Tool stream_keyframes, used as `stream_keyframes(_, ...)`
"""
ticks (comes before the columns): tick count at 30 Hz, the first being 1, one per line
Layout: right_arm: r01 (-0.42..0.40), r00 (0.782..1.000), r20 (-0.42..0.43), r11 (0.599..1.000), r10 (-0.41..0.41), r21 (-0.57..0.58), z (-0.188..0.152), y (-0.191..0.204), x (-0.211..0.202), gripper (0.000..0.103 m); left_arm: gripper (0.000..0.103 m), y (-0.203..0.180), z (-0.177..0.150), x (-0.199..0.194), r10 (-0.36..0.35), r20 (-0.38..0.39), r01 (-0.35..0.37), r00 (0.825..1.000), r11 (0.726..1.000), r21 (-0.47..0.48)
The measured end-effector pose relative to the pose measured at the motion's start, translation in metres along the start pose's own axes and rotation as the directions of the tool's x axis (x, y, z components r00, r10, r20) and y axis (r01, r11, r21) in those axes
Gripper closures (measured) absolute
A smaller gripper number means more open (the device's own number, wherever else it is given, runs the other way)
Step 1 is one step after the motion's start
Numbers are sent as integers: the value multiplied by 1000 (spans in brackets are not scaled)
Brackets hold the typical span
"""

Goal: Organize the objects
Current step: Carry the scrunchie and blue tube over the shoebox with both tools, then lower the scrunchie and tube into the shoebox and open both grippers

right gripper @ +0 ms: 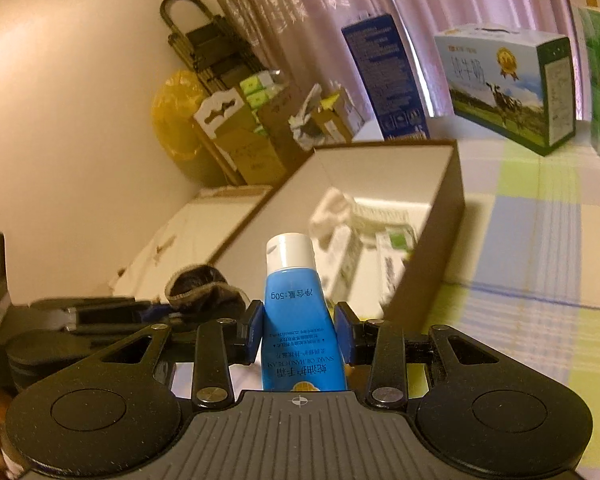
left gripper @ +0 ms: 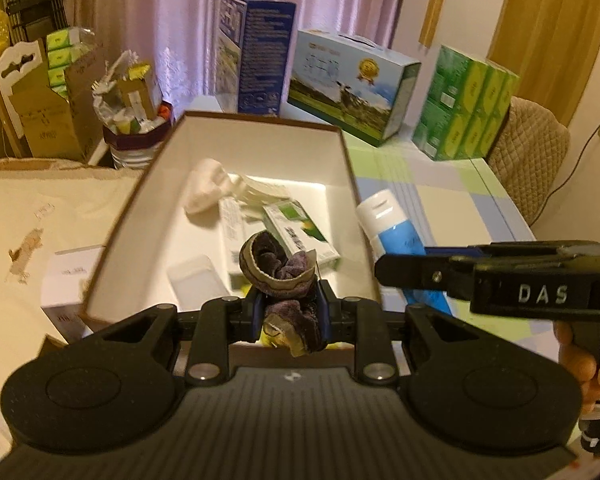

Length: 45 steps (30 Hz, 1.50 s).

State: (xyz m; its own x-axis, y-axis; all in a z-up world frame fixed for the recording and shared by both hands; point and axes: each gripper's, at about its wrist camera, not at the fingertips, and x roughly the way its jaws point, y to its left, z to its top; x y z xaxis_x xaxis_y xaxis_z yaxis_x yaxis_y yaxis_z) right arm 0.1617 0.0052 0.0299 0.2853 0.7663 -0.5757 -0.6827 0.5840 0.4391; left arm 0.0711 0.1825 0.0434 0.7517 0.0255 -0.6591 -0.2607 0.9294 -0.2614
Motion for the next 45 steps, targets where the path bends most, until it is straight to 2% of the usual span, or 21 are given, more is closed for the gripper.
stream_keyframes(11,90,996,8,995,-90,43,34,6,58,68,81,41,36,41,37,-26,-36,999,999,25)
stream_keyframes(26,219,975,-69,972,-213,82,43,-11,132,68,81,74,62,103,72,-101,-64,992,994,85)
stream_keyframes(35,280,956,-109,957,-271,81,49,-22,161,68,81,84,69,134,74,-145,-60,987,993,100)
stream_keyframes(45,289,954,-113,952,-278,96,56,-33,176,67,80,89,75,149,74,-166,-58,983,993,103)
